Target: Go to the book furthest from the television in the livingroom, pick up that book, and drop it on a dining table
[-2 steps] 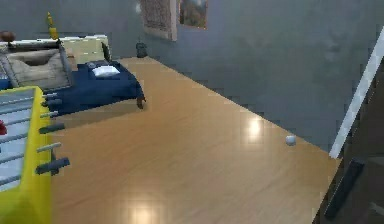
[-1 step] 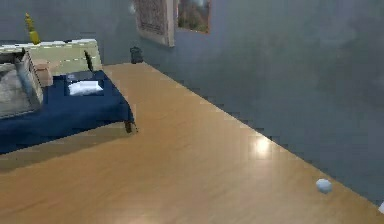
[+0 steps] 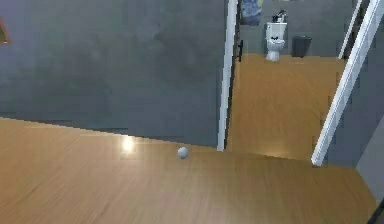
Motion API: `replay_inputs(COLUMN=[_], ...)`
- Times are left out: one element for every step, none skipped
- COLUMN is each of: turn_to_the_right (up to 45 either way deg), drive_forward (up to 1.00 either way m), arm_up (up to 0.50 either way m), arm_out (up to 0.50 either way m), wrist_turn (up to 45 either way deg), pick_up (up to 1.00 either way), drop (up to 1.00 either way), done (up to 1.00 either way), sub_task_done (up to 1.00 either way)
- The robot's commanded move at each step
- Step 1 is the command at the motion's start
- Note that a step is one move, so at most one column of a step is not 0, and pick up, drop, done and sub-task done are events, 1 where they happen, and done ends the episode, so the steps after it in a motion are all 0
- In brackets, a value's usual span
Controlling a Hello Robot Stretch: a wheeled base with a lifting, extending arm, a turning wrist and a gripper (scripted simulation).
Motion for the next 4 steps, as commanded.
replay_inputs(turn_to_the_right=[6.0, 0.0, 27.0, 0.0], drive_forward=[0.00, 0.60, 0.00, 1.00], arm_up=[0.00, 0.00, 0.00, 0.00], arm_out=[0.00, 0.00, 0.00, 0.00], wrist_turn=[0.0, 0.0, 0.0, 0.0], pick_up=[0.00, 0.00, 0.00, 0.00], drop=[0.00, 0.00, 0.00, 0.00], done=[0.00, 0.00, 0.00, 0.00], sub_task_done=[0.00, 0.00, 0.00, 0.00])
